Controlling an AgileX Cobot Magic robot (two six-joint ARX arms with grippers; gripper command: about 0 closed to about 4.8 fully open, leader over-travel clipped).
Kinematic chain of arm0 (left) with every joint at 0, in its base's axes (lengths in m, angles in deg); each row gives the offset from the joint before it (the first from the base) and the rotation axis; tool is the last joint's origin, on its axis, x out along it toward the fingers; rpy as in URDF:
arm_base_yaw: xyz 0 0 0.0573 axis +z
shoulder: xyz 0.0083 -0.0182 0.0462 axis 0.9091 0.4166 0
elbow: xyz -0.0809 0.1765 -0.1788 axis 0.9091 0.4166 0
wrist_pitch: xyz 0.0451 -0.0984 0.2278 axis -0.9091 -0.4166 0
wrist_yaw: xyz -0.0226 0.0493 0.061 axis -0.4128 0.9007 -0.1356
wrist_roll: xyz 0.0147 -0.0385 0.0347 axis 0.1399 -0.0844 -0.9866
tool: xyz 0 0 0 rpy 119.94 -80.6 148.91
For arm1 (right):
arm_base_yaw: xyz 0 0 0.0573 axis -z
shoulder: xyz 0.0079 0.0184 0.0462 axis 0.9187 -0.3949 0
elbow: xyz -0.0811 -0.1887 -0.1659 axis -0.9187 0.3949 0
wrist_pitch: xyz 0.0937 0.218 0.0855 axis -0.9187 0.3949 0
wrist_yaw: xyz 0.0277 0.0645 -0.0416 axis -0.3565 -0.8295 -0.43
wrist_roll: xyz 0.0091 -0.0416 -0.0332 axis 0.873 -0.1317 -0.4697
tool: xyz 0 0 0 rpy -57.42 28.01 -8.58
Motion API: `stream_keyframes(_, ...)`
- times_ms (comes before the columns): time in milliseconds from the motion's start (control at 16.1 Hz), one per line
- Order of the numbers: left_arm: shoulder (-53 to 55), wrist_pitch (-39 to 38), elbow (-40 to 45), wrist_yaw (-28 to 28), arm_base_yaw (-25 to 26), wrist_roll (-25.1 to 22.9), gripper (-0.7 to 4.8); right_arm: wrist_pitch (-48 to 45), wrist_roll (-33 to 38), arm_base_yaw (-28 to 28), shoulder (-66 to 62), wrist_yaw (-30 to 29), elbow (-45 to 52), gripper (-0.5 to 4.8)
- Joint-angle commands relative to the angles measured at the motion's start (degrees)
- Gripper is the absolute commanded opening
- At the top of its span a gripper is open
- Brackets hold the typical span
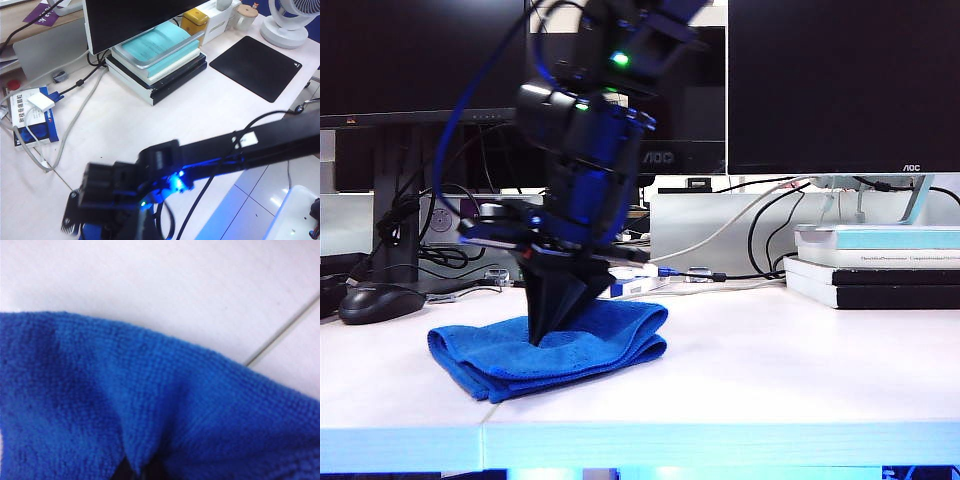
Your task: Wipe the table from right to left using the rag.
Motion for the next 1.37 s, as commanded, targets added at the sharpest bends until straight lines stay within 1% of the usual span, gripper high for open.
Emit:
stream_keyframes(62,-0.2,-0.3,-0.1,-0.2,0.0,0.0,-0.05,2.6,-1.5,-2.4,-5.2,-0.5,-5.2,-0.06)
stream_keyframes(249,-0.2,-1.1,-0.1,-0.1,0.0,0.0,-0.05,5.2,-1.5,-3.3,-8.8,-0.7,-12.9,-0.06)
stream_keyframes(561,-0.2,-1.0,-0.1,-0.2,0.0,0.0,-0.05,7.6,-1.6,-5.1,-13.2,-0.6,-20.4,-0.06)
stream_keyframes(872,-0.2,-1.1,-0.1,-0.2,0.0,0.0,-0.05,7.5,-1.9,-6.9,-15.2,-0.7,-24.3,-0.06)
stream_keyframes(1121,-0.2,-1.3,-0.1,-0.2,0.0,0.0,-0.05,4.2,-1.9,-8.9,-15.6,-0.5,-24.6,-0.06)
stream_keyframes(1371,-0.2,-1.5,-0.1,-0.2,0.0,0.0,-0.05,3.3,-1.9,-10.0,-16.3,-0.5,-24.6,-0.06)
